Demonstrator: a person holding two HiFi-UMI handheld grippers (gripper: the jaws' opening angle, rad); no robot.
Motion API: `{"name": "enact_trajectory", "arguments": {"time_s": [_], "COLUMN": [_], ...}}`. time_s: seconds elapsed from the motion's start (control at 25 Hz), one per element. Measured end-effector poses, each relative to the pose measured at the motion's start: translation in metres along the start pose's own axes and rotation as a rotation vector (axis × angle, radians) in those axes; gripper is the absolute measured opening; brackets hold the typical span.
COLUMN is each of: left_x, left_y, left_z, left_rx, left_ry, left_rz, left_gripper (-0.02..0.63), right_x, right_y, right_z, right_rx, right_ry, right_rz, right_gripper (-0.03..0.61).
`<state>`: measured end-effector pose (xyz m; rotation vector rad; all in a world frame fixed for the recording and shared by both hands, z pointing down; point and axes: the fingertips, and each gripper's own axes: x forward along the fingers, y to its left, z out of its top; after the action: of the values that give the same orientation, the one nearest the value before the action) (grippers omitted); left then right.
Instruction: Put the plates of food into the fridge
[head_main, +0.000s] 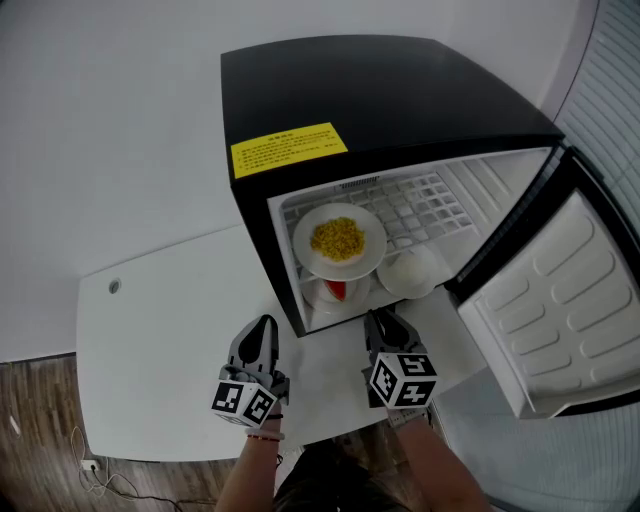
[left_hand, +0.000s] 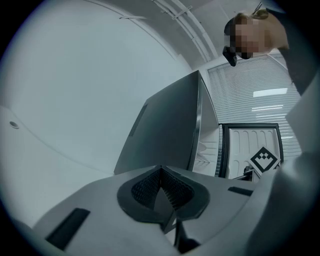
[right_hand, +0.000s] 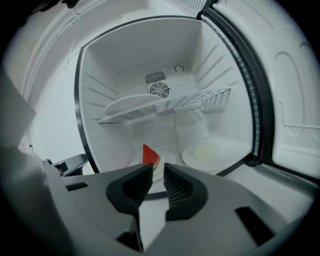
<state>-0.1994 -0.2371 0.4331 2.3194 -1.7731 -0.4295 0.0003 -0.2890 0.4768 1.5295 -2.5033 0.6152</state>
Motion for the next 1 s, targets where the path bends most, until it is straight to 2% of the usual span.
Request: {"name": "enact_trajectory", "arguments": {"time_s": [0.08,0.16,0.72,1.0], "left_x": [-0.008,-0.016,-0.076,-0.108], "left_y": [-0.010,-0.022,-0.137,-0.182], "left_z": [0.002,0.002,0.007,0.015], "left_rx": [0.005,0.014,0.055,0.049], "left_ry": [0.009,0.019,0.048,0.038], "left_rz": [-0.007,-0.021,-0.177,-0.190], "left_gripper": [0.006,0.006,0.006,0.006], "right_x": [-0.015,-0.031,-0.157,-0.215], "right_y": [0.003,0.007,0.016,0.019], "right_z": [0.000,-0.002,-0.002,-0.014], "right_rx": [-0.023,-0.037,-0.078,-0.114], "right_ry": [-0.005,0.000,-0.032,-0.048], "right_rz": [0.021,0.052,0.164,0.194], "right_gripper": [0.033,0.012,0.006,0.006]}}
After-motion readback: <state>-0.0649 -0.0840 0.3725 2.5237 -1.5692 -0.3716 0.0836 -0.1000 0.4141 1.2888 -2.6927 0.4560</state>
